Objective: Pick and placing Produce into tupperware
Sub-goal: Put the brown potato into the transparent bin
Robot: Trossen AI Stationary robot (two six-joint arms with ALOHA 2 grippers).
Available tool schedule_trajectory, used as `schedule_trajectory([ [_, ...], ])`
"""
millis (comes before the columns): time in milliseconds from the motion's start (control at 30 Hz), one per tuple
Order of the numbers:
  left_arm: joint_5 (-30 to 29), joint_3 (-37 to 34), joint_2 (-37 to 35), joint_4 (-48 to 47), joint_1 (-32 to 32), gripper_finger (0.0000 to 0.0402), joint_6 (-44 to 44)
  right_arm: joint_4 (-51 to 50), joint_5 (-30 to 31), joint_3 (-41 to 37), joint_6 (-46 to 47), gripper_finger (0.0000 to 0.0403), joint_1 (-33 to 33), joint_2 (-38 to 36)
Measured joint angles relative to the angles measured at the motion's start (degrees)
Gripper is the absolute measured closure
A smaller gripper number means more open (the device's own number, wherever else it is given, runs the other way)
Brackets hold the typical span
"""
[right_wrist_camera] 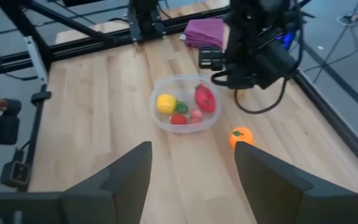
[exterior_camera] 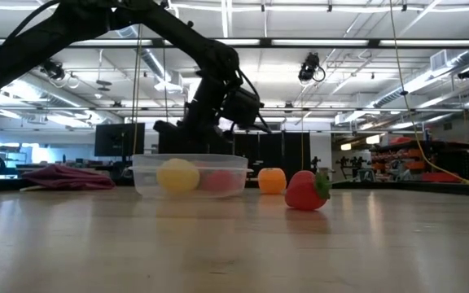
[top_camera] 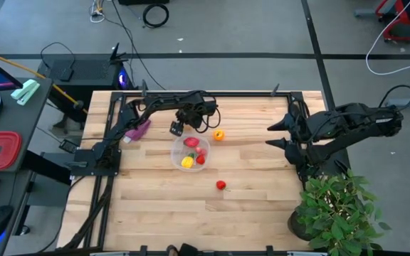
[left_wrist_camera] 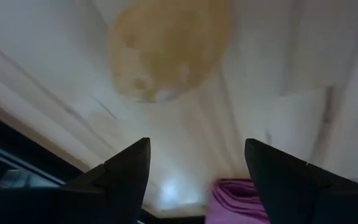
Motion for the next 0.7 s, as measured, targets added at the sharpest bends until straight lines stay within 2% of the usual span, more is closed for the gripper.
schedule_trajectory([
  [200,-0.86,-0.05,0.0,5.43,-0.05,0.0137,3.83,-0.02,0.83,0.0,0.13,0.0163,0.02,0.0],
  [700,-1.17,-0.08,0.0,10.88,-1.9,0.0136,8.63,0.0,2.15,0.0,0.57,0.0163,0.0,0.0],
])
